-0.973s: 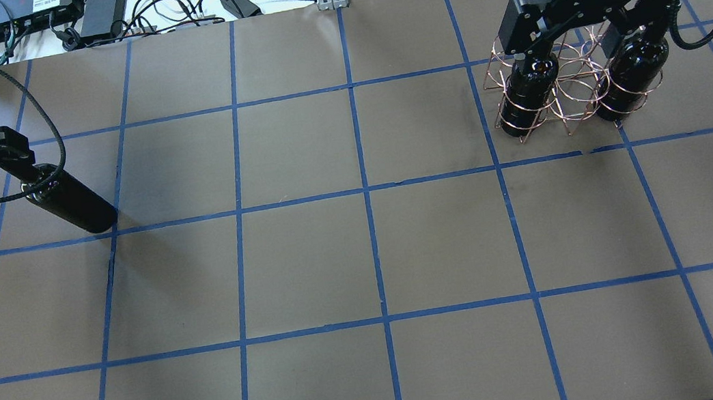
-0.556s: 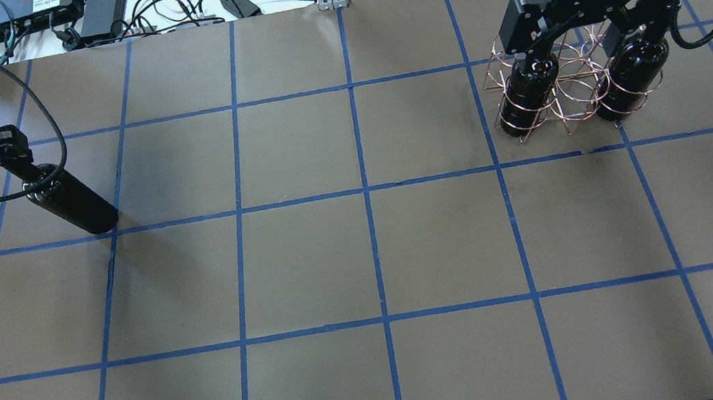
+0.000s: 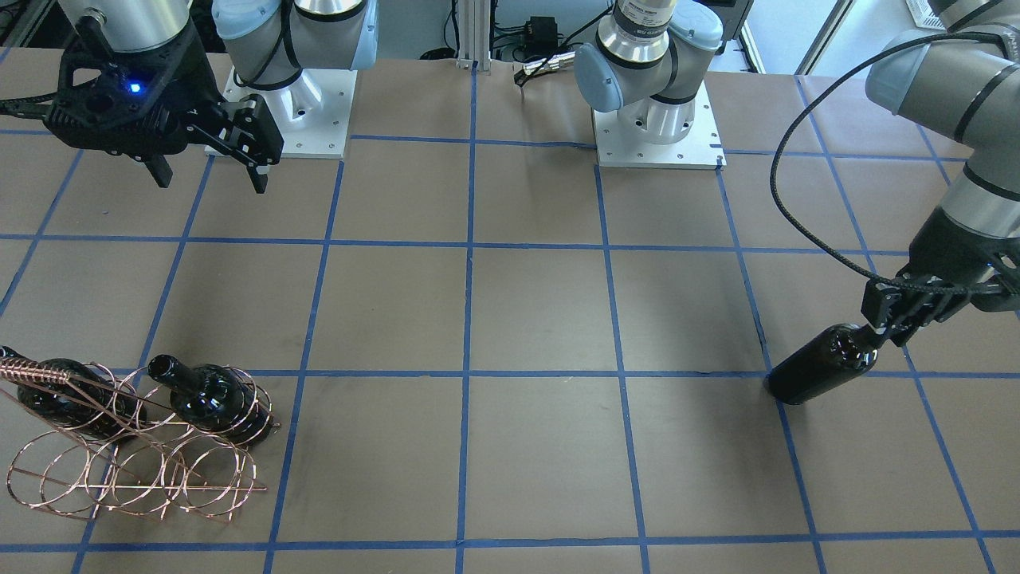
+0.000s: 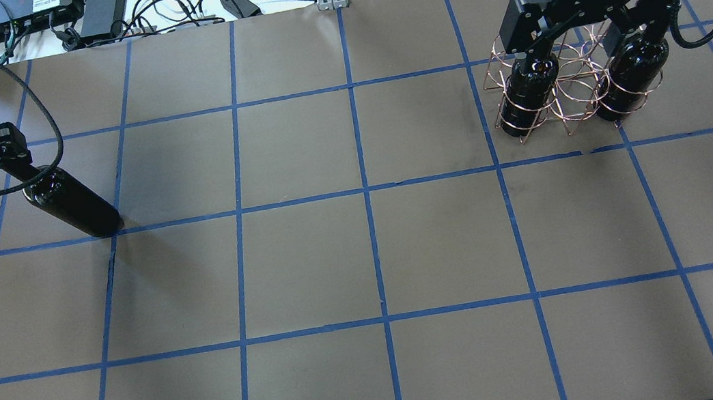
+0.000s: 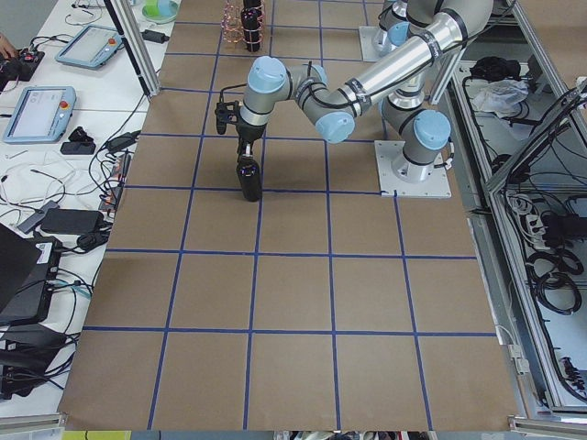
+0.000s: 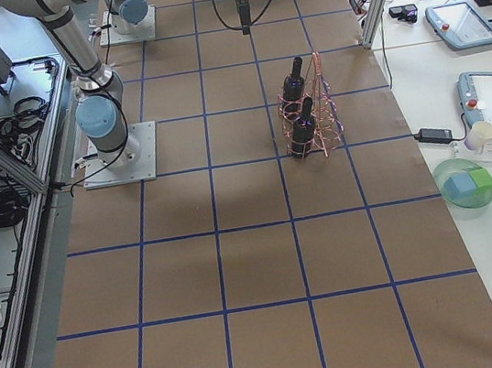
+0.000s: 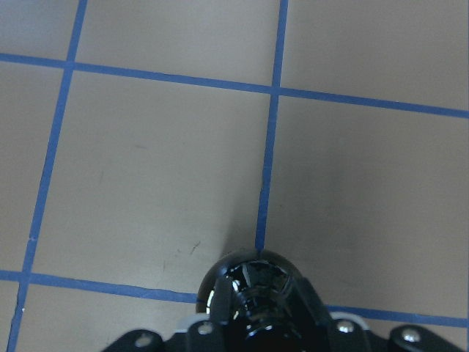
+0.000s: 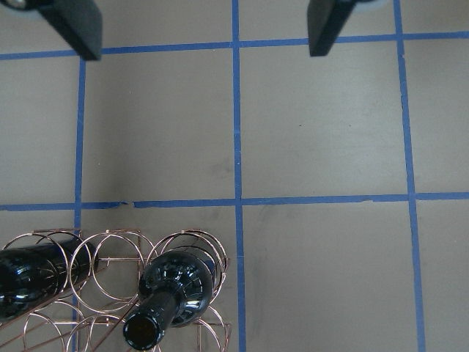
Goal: Place wine into wine basket
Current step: 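Lift the bottle with the left gripper and swing it upright toward the table center, then lower the bottle upright onto the table center with the left gripper, then open the left gripper and draw the left arm back from the bottle, then move the right gripper from the wire basket over the standing bottle, then lower the right gripper onto the bottle neck and close it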
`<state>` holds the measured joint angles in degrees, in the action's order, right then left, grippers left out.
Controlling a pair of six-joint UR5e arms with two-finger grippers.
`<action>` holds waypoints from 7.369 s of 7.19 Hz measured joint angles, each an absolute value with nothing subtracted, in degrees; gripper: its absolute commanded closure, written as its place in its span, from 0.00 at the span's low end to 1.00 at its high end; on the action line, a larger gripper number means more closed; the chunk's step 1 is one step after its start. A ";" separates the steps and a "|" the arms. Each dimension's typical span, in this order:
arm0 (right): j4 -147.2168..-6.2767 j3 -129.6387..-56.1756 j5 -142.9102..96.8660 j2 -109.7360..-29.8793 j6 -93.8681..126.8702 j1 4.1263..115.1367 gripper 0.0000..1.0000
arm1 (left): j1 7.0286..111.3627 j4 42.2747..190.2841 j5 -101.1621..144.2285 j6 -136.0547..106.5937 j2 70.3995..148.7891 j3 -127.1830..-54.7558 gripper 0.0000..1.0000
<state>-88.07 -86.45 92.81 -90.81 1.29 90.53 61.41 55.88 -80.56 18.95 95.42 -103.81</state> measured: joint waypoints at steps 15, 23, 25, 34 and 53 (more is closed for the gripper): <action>-88.04 -86.46 92.86 -90.82 1.29 90.49 0.00 | 119.02 64.81 -102.87 -68.24 89.33 -108.52 0.94; -88.03 -86.48 93.95 -90.82 1.32 90.49 0.00 | 121.17 67.41 -102.75 -72.09 90.15 -108.44 0.93; -88.08 -86.43 94.18 -90.85 1.47 90.52 0.00 | 121.55 67.39 -102.71 -72.11 90.36 -108.44 0.16; -87.09 -86.45 101.33 -90.95 1.47 90.66 0.00 | 111.68 78.36 -97.48 -53.45 88.23 -97.67 0.00; -96.49 -90.95 91.70 -80.45 33.65 121.93 0.11 | 90.00 95.12 -90.51 1.42 84.36 -90.89 0.00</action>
<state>-96.49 -90.95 91.70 -80.45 33.65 121.93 90.00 95.12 -90.51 1.42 84.36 -90.89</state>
